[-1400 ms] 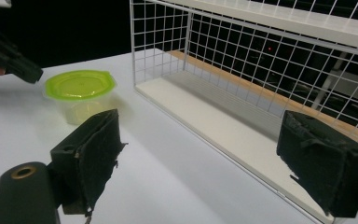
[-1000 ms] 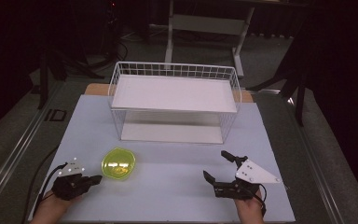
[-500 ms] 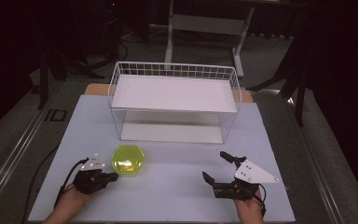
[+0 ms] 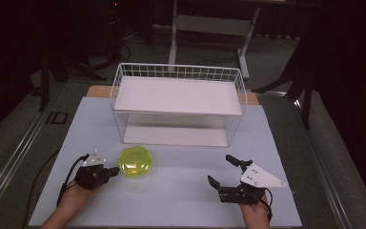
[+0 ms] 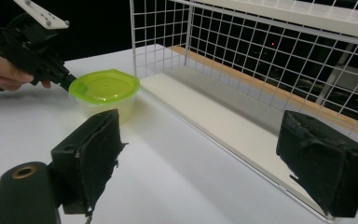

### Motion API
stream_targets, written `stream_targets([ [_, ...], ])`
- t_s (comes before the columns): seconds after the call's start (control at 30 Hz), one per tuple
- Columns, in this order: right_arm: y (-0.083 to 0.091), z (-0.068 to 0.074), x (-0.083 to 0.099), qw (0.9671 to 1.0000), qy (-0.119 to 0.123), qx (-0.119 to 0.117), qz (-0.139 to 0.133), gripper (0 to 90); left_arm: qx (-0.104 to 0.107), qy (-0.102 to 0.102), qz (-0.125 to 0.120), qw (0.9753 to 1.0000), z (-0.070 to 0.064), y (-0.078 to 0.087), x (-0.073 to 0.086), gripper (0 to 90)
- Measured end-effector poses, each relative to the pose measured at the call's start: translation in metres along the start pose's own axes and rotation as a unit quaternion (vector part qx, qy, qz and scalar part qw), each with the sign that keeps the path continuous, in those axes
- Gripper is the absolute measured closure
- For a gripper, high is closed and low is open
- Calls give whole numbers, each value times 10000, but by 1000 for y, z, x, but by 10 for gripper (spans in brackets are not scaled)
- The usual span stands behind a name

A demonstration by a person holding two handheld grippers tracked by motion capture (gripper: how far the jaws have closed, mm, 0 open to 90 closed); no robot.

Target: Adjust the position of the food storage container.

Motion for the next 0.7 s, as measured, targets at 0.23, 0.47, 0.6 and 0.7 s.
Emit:
stream_targets([
  [0.23,0,-1,1,10000,-7,-3,23,137,207,-104,111,9997,-14,-13,-7,900],
  [0.47,-1,2,1,10000,24,-39,63,137,563,-264,102,9980,-44,-27,-24,900],
  [0.6,-1,2,2,9999,54,-42,77,138,718,-485,139,9961,-62,-32,-31,900],
  [0.7,-1,0,3,10000,15,-51,68,138,701,-580,202,9956,-67,-34,-31,900],
])
Point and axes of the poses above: each handheld gripper's, and its own axes: y roughly backward along the jaws, x roughly out of its underside, z roughly to its left, the point moved 8 cm from there along -y, roughly forward along the jaws, and after that the axes turned 11 degrees about z, right-handed, at the moved point
